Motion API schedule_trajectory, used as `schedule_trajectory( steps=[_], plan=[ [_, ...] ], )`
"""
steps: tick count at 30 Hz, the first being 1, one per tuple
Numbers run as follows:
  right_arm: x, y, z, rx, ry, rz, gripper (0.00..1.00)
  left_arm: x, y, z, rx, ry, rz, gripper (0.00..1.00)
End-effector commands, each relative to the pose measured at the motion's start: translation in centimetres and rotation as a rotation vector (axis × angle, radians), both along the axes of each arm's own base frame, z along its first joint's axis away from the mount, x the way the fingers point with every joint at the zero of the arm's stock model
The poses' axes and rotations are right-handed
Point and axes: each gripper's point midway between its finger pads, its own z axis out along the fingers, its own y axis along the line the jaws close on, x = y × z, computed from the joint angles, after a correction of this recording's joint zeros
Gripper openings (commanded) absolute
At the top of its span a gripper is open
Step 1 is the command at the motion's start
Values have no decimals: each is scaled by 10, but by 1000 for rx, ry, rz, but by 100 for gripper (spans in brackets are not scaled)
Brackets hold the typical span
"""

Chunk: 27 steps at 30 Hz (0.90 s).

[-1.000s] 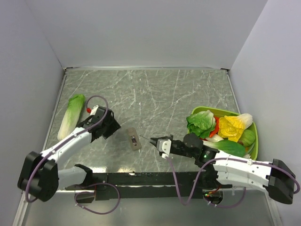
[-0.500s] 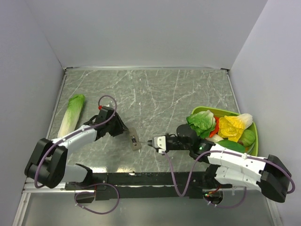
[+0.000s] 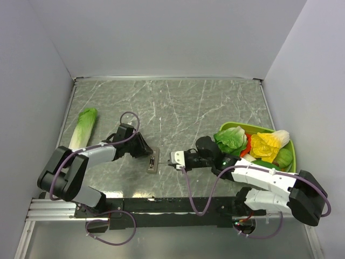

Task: Unload the batteries from the remote control

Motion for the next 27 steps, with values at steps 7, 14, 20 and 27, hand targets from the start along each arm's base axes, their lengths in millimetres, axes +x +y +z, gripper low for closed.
schedule_trajectory(
  steps=[7,14,20,27],
  plan=[
    [27,11,21,47,44,-129,0,-1,-11,5,-26,-34,-54,37],
    [45,12,19,11,168,-289,0,-5,22,-1,108,-21,71,38],
    [50,24,16,-20,233,-319,0,-7,20,19,59,-56,91,41],
    [46,39,14,-51,284,-348,0,-23,12,21,-21,-64,38,36]
  ],
)
